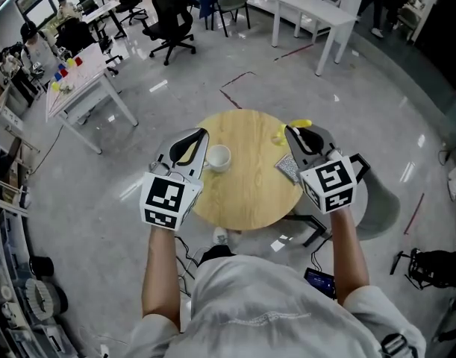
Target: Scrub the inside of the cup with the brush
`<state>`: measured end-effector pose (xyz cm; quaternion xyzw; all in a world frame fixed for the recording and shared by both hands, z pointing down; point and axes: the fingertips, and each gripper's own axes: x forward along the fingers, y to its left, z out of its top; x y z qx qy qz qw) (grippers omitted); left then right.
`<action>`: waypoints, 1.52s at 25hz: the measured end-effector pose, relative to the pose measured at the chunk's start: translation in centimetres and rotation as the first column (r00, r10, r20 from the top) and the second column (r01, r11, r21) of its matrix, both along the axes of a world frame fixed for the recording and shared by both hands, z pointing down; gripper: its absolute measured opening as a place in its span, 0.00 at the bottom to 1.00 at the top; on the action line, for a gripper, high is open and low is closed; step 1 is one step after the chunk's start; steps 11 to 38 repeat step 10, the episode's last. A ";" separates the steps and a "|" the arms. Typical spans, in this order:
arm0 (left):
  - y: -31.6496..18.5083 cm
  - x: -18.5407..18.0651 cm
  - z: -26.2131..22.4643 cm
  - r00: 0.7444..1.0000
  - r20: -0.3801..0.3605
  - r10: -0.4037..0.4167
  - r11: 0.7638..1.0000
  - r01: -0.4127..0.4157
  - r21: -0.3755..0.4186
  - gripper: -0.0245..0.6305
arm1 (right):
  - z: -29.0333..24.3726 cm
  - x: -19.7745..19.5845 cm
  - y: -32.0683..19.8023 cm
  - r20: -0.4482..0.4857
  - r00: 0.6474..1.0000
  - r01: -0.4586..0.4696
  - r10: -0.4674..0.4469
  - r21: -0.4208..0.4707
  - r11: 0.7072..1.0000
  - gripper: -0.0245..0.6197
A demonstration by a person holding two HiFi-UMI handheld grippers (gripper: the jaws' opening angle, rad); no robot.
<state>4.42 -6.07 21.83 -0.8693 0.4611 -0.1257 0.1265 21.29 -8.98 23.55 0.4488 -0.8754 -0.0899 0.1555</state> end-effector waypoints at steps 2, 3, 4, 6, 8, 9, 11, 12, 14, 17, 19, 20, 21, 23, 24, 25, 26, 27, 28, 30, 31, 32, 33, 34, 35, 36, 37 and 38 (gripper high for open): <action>-0.3 0.2 0.2 1.000 0.002 0.006 1.000 -0.006 -0.003 0.07 | 0.3 0.1 -0.3 -0.002 1.000 0.000 0.000 -0.005 1.000 0.12; -0.4 0.2 0.2 1.000 0.002 0.007 1.000 -0.007 -0.002 0.07 | 0.3 0.1 -0.5 -0.003 1.000 -0.001 0.001 -0.006 1.000 0.12; -0.6 0.3 0.1 1.000 0.002 0.009 1.000 -0.009 -0.002 0.07 | 0.3 0.1 -0.7 -0.003 1.000 -0.003 0.003 -0.007 1.000 0.12; -1.0 0.2 0.0 1.000 0.002 0.011 1.000 -0.011 -0.002 0.07 | 0.3 0.0 -1.2 -0.004 1.000 -0.005 0.005 -0.010 1.000 0.12; -1.5 0.2 -0.1 1.000 0.001 0.012 1.000 -0.012 -0.004 0.07 | 0.2 -0.1 -1.8 -0.006 1.000 -0.005 0.005 -0.014 1.000 0.12; -1.8 0.1 -0.1 1.000 0.000 0.012 1.000 -0.012 -0.006 0.07 | 0.2 -0.1 -2.1 -0.008 1.000 -0.004 0.004 -0.016 1.000 0.12; -2.1 0.1 -0.2 1.000 -0.002 0.013 1.000 -0.013 -0.007 0.07 | 0.2 -0.2 -2.4 -0.009 1.000 -0.004 0.004 -0.018 1.000 0.12; -2.1 0.1 -0.2 1.000 -0.002 0.013 1.000 -0.013 -0.007 0.07 | 0.2 -0.2 -2.4 -0.009 1.000 -0.004 0.004 -0.018 1.000 0.12; -2.1 0.1 -0.2 1.000 -0.002 0.013 1.000 -0.013 -0.007 0.07 | 0.2 -0.2 -2.4 -0.009 1.000 -0.004 0.004 -0.018 1.000 0.12; -2.1 0.1 -0.2 1.000 -0.002 0.013 1.000 -0.013 -0.007 0.07 | 0.2 -0.2 -2.4 -0.009 1.000 -0.004 0.004 -0.018 1.000 0.12; -2.1 0.1 -0.2 1.000 -0.002 0.013 1.000 -0.013 -0.007 0.07 | 0.2 -0.2 -2.4 -0.009 1.000 -0.004 0.004 -0.018 1.000 0.12; -2.1 0.1 -0.2 1.000 -0.002 0.013 1.000 -0.013 -0.007 0.07 | 0.2 -0.2 -2.4 -0.009 1.000 -0.004 0.004 -0.018 1.000 0.12; -2.1 0.1 -0.2 1.000 -0.002 0.013 1.000 -0.013 -0.007 0.07 | 0.2 -0.2 -2.4 -0.009 1.000 -0.004 0.004 -0.018 1.000 0.12; -2.1 0.1 -0.2 1.000 -0.002 0.013 1.000 -0.013 -0.007 0.07 | 0.2 -0.2 -2.4 -0.009 1.000 -0.004 0.004 -0.018 1.000 0.12; -2.1 0.1 -0.2 1.000 -0.002 0.013 1.000 -0.013 -0.007 0.07 | 0.2 -0.2 -2.4 -0.009 1.000 -0.004 0.004 -0.018 1.000 0.12; -2.1 0.1 -0.2 1.000 -0.002 0.013 1.000 -0.013 -0.007 0.07 | 0.2 -0.2 -2.4 -0.009 1.000 -0.004 0.004 -0.018 1.000 0.12; -2.1 0.1 -0.2 1.000 -0.002 0.013 1.000 -0.013 -0.007 0.07 | 0.2 -0.2 -2.4 -0.009 1.000 -0.004 0.004 -0.018 1.000 0.12; -2.1 0.1 -0.2 1.000 -0.002 0.013 1.000 -0.013 -0.007 0.07 | 0.2 -0.2 -2.4 -0.009 1.000 -0.004 0.004 -0.018 1.000 0.12; -2.1 0.1 -0.2 1.000 -0.002 0.013 1.000 -0.013 -0.007 0.07 | 0.2 -0.2 -2.4 -0.009 1.000 -0.004 0.004 -0.018 1.000 0.12; -2.1 0.1 -0.2 1.000 -0.002 0.013 1.000 -0.013 -0.007 0.07 | 0.2 -0.2 -2.4 -0.009 1.000 -0.004 0.004 -0.018 1.000 0.12; -2.1 0.1 -0.2 1.000 -0.002 0.013 1.000 -0.013 -0.007 0.07 | 0.2 -0.2 -2.4 -0.009 1.000 -0.004 0.004 -0.018 1.000 0.12; -2.1 0.1 -0.2 1.000 -0.002 0.013 1.000 -0.013 -0.007 0.07 | 0.2 -0.2 -2.4 -0.009 1.000 -0.004 0.004 -0.018 1.000 0.12; -2.1 0.1 -0.2 1.000 -0.002 0.013 1.000 -0.013 -0.007 0.07 | 0.2 -0.2 -2.4 -0.009 1.000 -0.004 0.004 -0.018 1.000 0.12; -2.1 0.1 -0.2 1.000 -0.002 0.013 1.000 -0.013 -0.007 0.07 | 0.2 -0.2 -2.4 -0.009 1.000 -0.004 0.004 -0.018 1.000 0.12; -2.1 0.1 -0.2 1.000 -0.002 0.013 1.000 -0.013 -0.007 0.07 | 0.2 -0.2 -2.4 -0.009 1.000 -0.004 0.004 -0.018 1.000 0.12; -2.1 0.1 -0.2 1.000 -0.002 0.013 1.000 -0.013 -0.007 0.07 | 0.2 -0.2 -2.4 -0.009 1.000 -0.004 0.004 -0.018 1.000 0.12; -2.1 0.1 -0.2 1.000 -0.002 0.013 1.000 -0.013 -0.007 0.07 | 0.2 -0.2 -2.4 -0.009 1.000 -0.004 0.004 -0.018 1.000 0.12; -2.1 0.1 -0.2 1.000 -0.002 0.013 1.000 -0.013 -0.007 0.07 | 0.2 -0.2 -2.4 -0.009 1.000 -0.004 0.004 -0.018 1.000 0.12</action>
